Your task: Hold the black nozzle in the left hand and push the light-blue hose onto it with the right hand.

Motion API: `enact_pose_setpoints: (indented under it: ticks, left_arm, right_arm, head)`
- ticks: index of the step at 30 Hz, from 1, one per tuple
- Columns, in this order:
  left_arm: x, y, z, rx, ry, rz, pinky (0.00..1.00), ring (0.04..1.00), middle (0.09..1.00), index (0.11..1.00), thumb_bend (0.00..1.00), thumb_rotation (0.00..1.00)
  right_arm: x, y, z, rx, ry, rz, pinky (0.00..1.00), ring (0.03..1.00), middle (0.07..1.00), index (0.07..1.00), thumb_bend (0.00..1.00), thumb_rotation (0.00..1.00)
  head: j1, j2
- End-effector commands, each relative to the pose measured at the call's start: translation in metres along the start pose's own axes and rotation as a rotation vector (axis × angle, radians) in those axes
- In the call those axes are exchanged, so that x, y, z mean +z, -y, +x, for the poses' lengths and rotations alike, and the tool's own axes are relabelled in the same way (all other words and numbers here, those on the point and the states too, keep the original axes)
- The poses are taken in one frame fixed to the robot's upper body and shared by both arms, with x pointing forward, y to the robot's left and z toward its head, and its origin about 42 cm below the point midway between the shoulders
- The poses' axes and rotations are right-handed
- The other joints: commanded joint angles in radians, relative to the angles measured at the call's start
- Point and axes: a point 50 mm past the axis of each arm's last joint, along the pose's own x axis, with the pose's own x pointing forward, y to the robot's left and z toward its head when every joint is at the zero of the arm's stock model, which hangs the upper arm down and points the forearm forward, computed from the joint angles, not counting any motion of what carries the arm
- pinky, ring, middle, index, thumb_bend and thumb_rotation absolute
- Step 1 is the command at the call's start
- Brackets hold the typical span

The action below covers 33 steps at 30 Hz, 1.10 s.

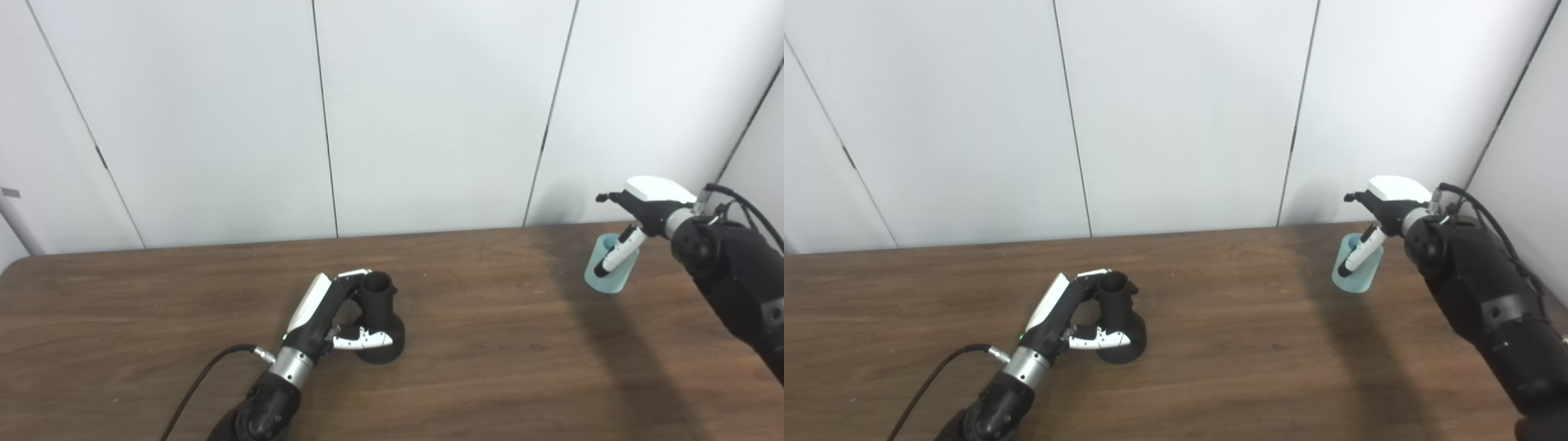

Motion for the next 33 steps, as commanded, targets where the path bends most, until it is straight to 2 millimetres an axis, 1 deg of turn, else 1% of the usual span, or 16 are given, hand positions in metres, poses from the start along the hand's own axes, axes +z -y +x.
enact_pose_setpoints:
  ticks: [1,8,9,18,24,33]
  left_arm:
    - [-0.054,0.0549,-0.0798,-0.136,-0.239,-0.029,0.47,0.514,0.514,0.49,0.51,0.08]
    - [-0.0525,0.0536,-0.0793,-0.139,-0.239,-0.023,0.47,0.514,0.514,0.49,0.51,0.08]
    - [-0.0525,0.0532,-0.0792,-0.14,-0.241,-0.023,0.47,0.514,0.514,0.49,0.51,0.08]
    - [-0.0523,0.0528,-0.0798,-0.143,-0.239,-0.017,0.48,0.514,0.514,0.49,0.51,0.08]
    - [-0.0519,0.0523,-0.0802,-0.143,-0.236,-0.005,0.47,0.512,0.513,0.49,0.51,0.08]
    - [-0.0517,0.0528,-0.0802,-0.144,-0.239,-0.006,0.47,0.511,0.513,0.49,0.51,0.08]
  right_arm:
    - [0.0076,0.0512,0.0025,-0.144,0.024,0.006,0.7,0.901,0.933,0.892,1.0,0.29]
    - [0.0083,0.0487,0.0047,-0.115,0.019,0.014,0.71,0.883,0.896,0.884,1.0,0.29]
    - [0.0074,0.0487,0.0057,-0.109,0.014,0.013,0.71,0.878,0.887,0.883,1.0,0.29]
    - [0.0072,0.0477,0.0077,-0.079,0.01,0.022,0.72,0.832,0.863,0.858,1.0,0.27]
    - [0.0053,0.0431,0.0092,-0.075,0.018,0.021,0.68,0.781,0.835,0.84,1.0,0.26]
    - [0.004,0.0457,0.0082,-0.044,0.007,-0.002,0.64,0.759,0.804,0.817,1.0,0.26]
  head:
    - [-0.001,0.0]
    - [-0.002,0.007]
    - [-0.003,0.014]
    - [0.0,0.013]
    - [0.0,0.013]
    - [0.005,0.018]
